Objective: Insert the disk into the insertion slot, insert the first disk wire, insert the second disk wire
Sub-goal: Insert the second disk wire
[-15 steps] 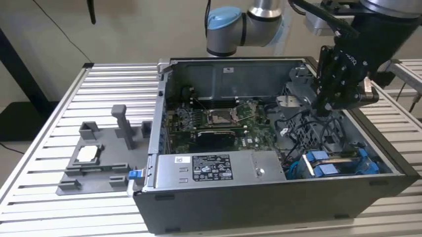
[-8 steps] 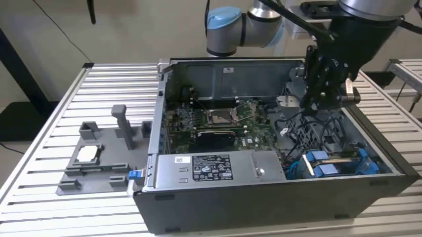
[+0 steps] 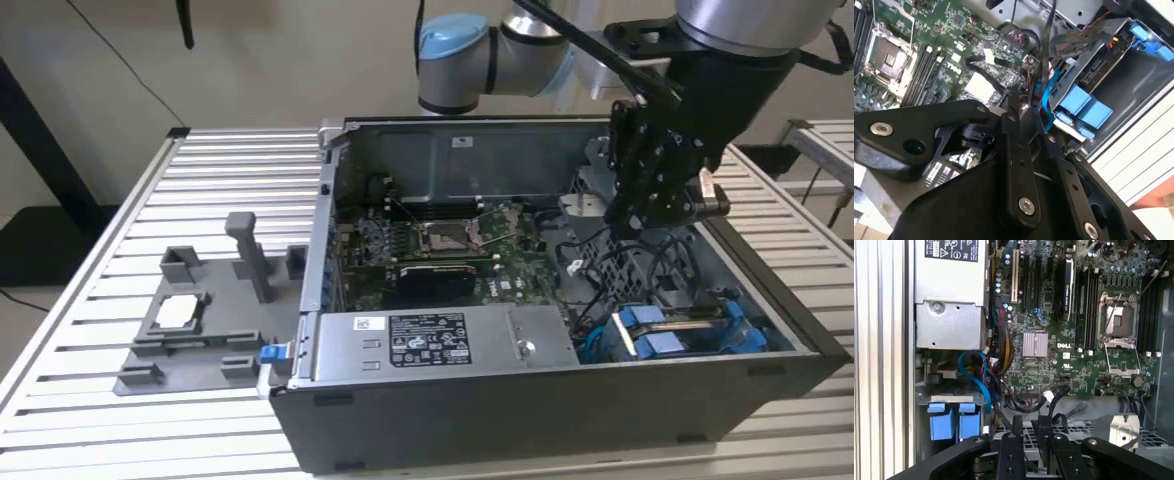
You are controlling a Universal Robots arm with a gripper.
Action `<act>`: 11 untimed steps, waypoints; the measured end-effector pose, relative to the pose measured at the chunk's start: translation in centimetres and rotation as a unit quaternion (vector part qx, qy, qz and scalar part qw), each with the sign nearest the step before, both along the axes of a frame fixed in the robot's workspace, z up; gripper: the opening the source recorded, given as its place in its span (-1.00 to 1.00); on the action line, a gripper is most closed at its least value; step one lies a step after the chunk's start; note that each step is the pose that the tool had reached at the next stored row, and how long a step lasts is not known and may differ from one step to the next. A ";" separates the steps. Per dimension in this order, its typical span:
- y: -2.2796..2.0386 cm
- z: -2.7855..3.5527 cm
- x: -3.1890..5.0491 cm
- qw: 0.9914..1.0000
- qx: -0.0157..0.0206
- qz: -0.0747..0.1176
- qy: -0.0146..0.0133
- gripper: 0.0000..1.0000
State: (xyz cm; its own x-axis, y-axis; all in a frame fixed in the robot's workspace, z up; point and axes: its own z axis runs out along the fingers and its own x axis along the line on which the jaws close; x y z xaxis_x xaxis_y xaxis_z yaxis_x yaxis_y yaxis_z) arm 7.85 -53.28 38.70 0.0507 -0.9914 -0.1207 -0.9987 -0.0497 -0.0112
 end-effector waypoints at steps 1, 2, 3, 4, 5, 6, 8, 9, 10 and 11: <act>0.02 -0.12 0.00 1.000 0.000 0.007 -0.001 -0.47; 0.03 -0.20 0.00 1.000 0.001 0.013 -0.002 -0.47; 0.03 -0.23 0.00 1.000 0.001 0.018 -0.003 -0.47; 0.03 -0.24 0.00 1.000 0.003 0.024 -0.004 -0.47; 0.03 -0.25 -0.01 1.000 0.005 0.028 -0.005 -0.47; 0.03 -0.24 -0.01 0.999 0.009 0.031 -0.005 -0.47; 0.13 -0.20 -0.01 0.999 0.011 0.035 -0.005 -0.47; 0.18 -0.16 0.00 0.999 0.012 0.036 -0.005 -0.47; 0.19 -0.01 0.00 0.999 0.013 0.037 -0.005 -0.47; 0.19 0.24 0.00 0.999 0.013 0.037 -0.005 -0.47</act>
